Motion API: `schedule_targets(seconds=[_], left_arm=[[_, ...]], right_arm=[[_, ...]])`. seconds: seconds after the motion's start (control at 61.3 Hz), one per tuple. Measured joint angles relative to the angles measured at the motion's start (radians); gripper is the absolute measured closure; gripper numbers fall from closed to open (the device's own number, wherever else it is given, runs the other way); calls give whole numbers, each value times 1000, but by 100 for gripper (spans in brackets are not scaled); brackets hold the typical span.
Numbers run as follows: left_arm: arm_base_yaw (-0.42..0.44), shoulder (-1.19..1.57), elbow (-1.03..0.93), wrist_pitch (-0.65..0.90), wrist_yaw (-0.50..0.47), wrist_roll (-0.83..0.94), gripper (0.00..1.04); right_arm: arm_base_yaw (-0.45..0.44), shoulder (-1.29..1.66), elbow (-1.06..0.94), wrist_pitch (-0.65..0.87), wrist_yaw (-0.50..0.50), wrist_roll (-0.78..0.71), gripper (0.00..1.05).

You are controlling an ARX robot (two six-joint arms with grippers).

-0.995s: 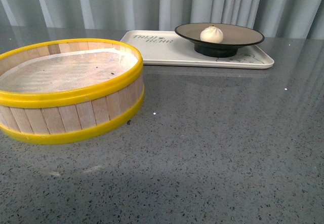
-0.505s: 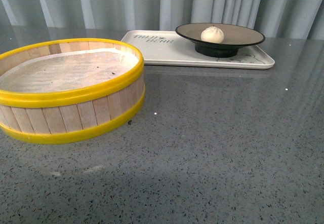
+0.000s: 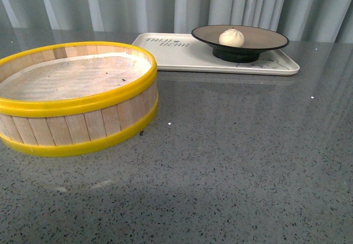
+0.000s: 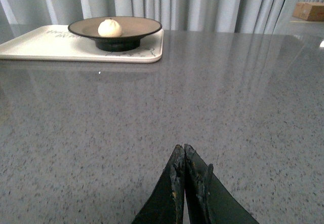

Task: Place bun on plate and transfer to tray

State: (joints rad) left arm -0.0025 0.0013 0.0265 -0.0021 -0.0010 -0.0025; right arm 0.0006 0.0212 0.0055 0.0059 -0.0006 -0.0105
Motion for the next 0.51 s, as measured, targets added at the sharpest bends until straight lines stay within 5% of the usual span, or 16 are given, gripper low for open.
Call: schedule_targets(seconds=[0.277,0.505], left_arm=[[0,0,0,0,1,0,7],[0,0,0,0,1,0,7]], right_arm=[[0,-17,0,-5,0,-1,102],[0,-17,0,-5,0,0,62]])
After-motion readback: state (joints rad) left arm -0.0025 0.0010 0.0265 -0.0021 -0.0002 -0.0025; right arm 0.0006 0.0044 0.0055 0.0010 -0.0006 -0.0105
